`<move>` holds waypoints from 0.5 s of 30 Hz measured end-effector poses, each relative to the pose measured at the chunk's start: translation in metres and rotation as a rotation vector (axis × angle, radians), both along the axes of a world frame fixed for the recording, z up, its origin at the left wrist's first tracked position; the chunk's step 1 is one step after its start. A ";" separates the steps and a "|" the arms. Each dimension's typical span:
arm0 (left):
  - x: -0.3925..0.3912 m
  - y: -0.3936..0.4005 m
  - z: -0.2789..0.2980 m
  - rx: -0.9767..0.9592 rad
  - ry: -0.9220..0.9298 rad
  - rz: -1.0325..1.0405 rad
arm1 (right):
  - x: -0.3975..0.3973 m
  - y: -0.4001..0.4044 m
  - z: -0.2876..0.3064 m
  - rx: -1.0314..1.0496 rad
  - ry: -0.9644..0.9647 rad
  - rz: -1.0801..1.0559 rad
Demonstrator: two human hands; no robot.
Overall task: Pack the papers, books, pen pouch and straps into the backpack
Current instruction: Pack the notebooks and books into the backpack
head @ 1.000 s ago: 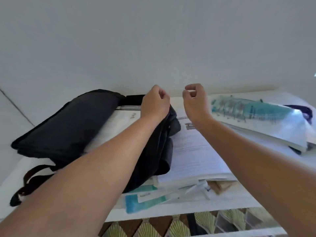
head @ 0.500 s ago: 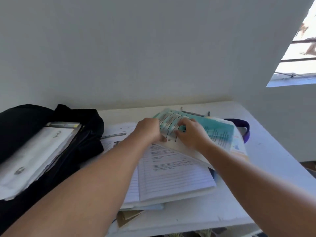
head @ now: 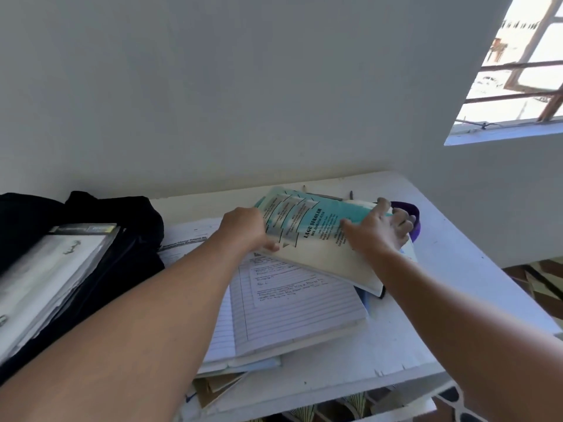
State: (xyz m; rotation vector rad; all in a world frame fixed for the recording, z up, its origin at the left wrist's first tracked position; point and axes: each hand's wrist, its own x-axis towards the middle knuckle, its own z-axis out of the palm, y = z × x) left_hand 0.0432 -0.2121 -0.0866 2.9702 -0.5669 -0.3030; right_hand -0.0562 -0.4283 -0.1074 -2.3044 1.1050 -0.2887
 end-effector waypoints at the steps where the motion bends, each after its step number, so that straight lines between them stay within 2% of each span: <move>1: 0.000 0.000 0.001 0.002 -0.001 -0.004 | -0.001 -0.002 0.000 0.034 0.008 -0.034; 5: -0.001 0.000 0.004 0.012 0.002 -0.023 | -0.009 -0.008 -0.003 0.189 -0.046 -0.101; 8: -0.005 0.001 0.004 0.034 -0.010 -0.031 | -0.011 -0.007 0.003 0.260 -0.244 -0.152; 10: -0.008 0.002 0.004 0.013 0.025 -0.009 | -0.010 -0.011 0.014 0.389 -0.393 -0.223; 11: -0.010 0.002 0.008 -0.045 0.067 0.028 | -0.011 -0.012 0.023 0.478 -0.461 -0.262; 13: -0.010 0.001 0.017 -0.315 0.179 0.155 | -0.013 -0.012 0.043 0.638 -0.583 -0.239; 15: -0.010 -0.002 0.033 -0.657 0.284 0.333 | -0.017 -0.002 0.068 0.741 -0.675 -0.057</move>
